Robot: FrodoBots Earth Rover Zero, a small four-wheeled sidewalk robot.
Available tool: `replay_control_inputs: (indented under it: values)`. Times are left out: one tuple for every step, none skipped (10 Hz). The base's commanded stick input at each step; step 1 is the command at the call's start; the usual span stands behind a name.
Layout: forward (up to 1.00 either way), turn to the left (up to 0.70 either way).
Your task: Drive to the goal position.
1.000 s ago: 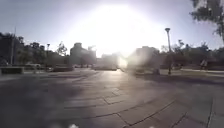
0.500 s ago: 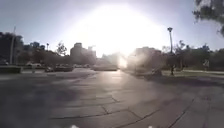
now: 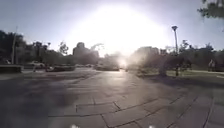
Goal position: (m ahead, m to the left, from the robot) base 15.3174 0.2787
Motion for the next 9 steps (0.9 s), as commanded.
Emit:
replay_control_inputs:
  values:
    - [0.69,0.06]
    - [0.69,0.00]
    - [0.69,0.00]
    - [0.69,0.00]
    - [0.69,0.00]
    - [0.69,0.00]
    - [0.69,0.00]
    - [0.69,0.00]
    - [0.69,0.00]
